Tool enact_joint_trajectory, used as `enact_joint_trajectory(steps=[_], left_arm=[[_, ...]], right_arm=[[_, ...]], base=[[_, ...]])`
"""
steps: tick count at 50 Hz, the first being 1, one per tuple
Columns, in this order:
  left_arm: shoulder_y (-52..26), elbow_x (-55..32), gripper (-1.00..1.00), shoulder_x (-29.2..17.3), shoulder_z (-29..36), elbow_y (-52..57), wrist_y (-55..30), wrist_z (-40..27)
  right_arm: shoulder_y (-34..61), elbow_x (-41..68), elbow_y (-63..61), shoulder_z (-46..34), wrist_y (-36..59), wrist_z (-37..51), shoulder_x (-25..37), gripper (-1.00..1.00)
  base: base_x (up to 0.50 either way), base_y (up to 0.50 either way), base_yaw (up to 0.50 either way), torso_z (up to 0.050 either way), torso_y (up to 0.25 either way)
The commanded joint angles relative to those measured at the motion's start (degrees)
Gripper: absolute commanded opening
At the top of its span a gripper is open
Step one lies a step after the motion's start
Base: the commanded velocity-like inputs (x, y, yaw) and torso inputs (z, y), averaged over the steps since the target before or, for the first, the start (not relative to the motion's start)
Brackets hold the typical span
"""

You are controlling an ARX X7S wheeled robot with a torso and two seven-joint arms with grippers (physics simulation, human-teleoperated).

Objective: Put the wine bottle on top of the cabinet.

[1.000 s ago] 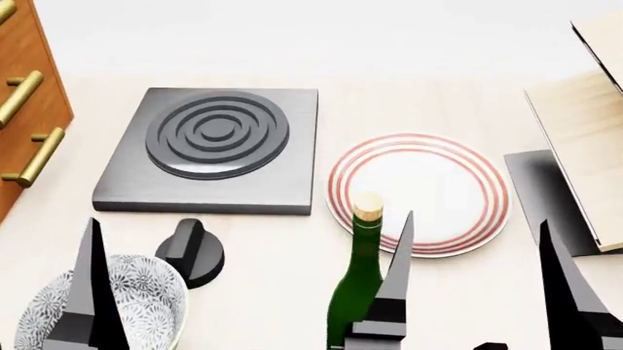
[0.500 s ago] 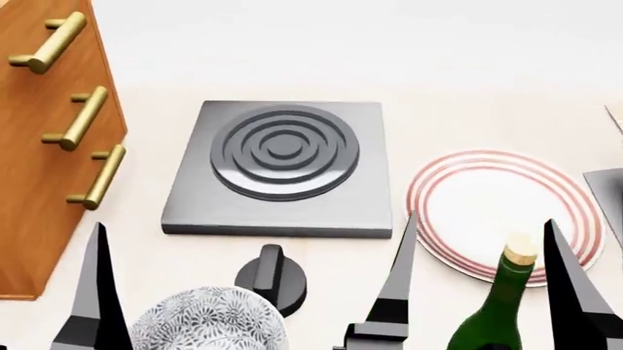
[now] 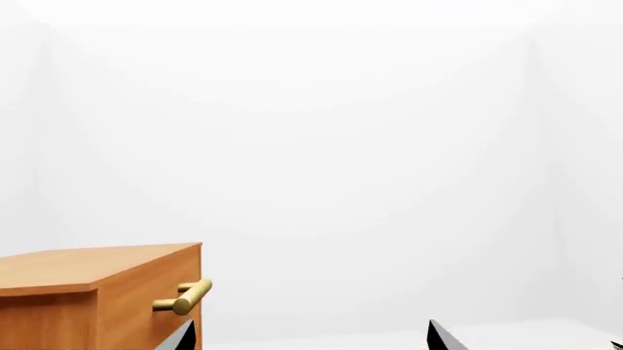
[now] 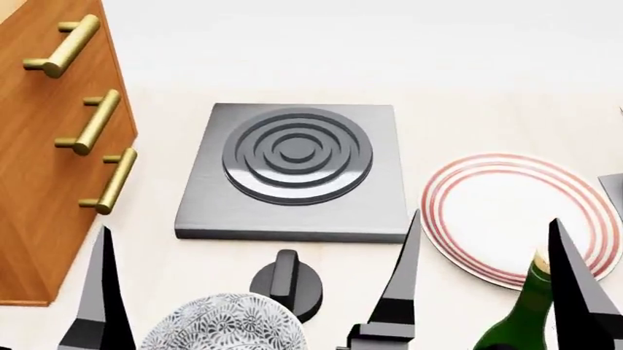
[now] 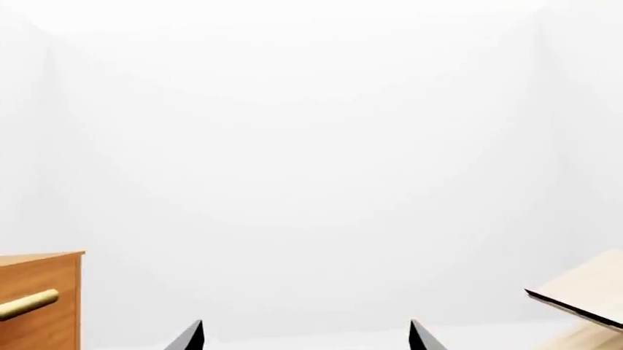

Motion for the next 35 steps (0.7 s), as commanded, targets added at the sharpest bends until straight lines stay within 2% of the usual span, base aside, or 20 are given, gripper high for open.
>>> enact_joint_trajectory(steps=[1, 6, 11, 20, 26, 35], left_arm=[[-0.1, -0.6, 1.0, -0.3, 0.2, 0.2, -0.2, -0.8], [0.1, -0.6, 1.0, -0.6, 0.7, 0.3, 0.0, -1.1], [0.1, -1.4, 1.0, -1.1, 0.0, 0.2, 0.5, -1.2], [-0.1, -1.9, 1.0, -1.6, 0.0, 0.7, 0.0, -1.9], [-0.3, -2.2, 1.0, -1.9, 0.2, 0.8, -0.1, -2.4], [-0.4, -2.7, 1.0, -2.4, 0.2, 0.1, 0.8, -2.9]], right_arm=[[0.0, 0.8, -0.2, 0.8, -0.1, 0.6, 0.8, 1.0], [0.3, 0.8, -0.8, 2.3, 1.7, 1.5, 2.1, 1.0], [5.9, 2.8, -1.3, 5.3, 7.8, 2.8, 4.3, 1.0], [10.4, 4.9, 0.5, 9.0, 11.0, 3.5, 6.9, 1.0], [10.4, 3.8, 4.2, 9.0, 8.8, 3.2, 7.2, 1.0], [6.5, 0.3, 13.6, 6.7, 0.6, 1.8, 5.6, 1.0]], base=[[0.0, 0.0, 0.0, 0.0, 0.0], [0.0, 0.0, 0.0, 0.0, 0.0], [0.0, 0.0, 0.0, 0.0, 0.0], [0.0, 0.0, 0.0, 0.0, 0.0], [0.0, 0.0, 0.0, 0.0, 0.0], [0.0, 0.0, 0.0, 0.0, 0.0]])
